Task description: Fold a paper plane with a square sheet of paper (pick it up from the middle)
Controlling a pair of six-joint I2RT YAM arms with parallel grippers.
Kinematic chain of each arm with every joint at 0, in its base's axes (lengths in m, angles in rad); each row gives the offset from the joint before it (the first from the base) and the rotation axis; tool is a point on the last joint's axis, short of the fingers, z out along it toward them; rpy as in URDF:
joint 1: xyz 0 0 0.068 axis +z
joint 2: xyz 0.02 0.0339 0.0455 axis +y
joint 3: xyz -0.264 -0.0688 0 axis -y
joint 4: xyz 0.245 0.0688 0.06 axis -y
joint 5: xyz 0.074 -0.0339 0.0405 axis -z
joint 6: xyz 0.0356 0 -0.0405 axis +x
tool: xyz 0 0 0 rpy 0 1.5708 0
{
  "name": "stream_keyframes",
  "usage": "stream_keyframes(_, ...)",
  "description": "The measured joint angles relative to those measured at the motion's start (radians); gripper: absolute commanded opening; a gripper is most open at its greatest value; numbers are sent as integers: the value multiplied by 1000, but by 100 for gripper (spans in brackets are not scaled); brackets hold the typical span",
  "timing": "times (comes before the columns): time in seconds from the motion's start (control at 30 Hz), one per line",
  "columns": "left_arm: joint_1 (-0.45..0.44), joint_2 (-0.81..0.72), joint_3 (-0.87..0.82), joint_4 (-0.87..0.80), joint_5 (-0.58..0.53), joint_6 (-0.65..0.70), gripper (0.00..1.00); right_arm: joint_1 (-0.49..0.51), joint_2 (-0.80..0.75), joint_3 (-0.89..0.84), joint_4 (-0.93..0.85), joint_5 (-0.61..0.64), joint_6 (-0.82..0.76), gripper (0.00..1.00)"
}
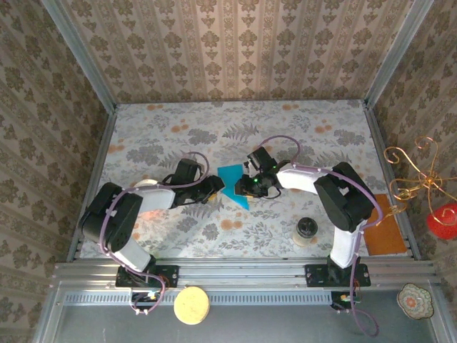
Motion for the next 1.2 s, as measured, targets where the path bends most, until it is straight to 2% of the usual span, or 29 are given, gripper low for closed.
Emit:
stream_keyframes(0.1, 3, 25, 9, 19, 16, -9, 50, 0, 6, 0, 6, 10, 18, 37)
stream_keyframes(0.23, 2, 70, 24, 60, 40, -27, 38, 0, 9, 0, 17, 14, 21, 35)
stream_keyframes(0.4, 8, 109, 35, 113, 62, -49, 32, 0, 10, 0, 18, 14, 21, 35)
stream_keyframes(0.83, 29, 122, 42, 172, 137, -39, 30, -7, 13, 0, 18, 14, 13, 35)
stream_keyframes(1.2, 45, 184, 163, 63, 253, 103, 26, -9, 16, 3, 13, 6, -41, 35)
